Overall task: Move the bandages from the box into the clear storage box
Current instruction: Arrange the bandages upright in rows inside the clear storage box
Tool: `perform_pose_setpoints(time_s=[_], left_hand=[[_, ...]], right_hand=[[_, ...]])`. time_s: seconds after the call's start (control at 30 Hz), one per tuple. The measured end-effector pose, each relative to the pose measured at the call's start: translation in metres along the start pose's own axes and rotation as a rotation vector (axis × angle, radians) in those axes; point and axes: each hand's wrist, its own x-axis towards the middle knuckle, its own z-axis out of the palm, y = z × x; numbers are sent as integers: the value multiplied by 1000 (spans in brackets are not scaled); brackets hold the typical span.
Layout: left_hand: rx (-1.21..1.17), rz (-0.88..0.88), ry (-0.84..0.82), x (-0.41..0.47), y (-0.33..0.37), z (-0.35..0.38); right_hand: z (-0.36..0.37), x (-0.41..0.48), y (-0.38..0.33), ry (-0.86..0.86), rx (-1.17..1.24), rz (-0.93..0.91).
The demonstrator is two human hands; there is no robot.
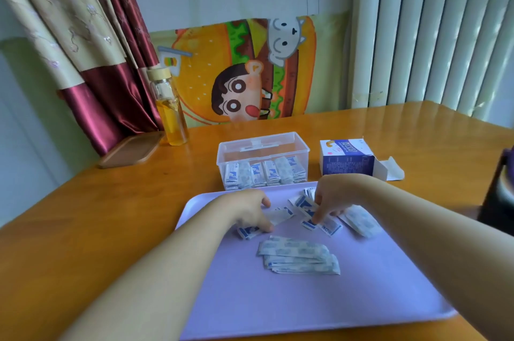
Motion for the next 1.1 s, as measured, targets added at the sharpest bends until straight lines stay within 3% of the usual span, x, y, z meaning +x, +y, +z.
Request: perform_pose_setpoints(time_s=[0.27, 0.6, 0.77, 0.93, 1.0, 1.1], left_hand=[[77, -34, -33, 2, 2, -2], [-154, -36, 91, 1, -16, 1], [-518, -66, 150, 2, -34, 6], [-908, -113, 104, -2, -42, 11], [-979, -114, 82, -4, -45, 12], [-1065, -91, 74, -4, -50, 14]], right_hand=[[-18, -17, 9, 216, 304, -55], [-7, -19, 6, 183, 614, -80], [4, -15, -7, 144, 716, -83], [14, -7, -23, 84, 791, -111], [18, -2, -30, 87, 730, -106], [24, 4, -35, 145, 456, -125]])
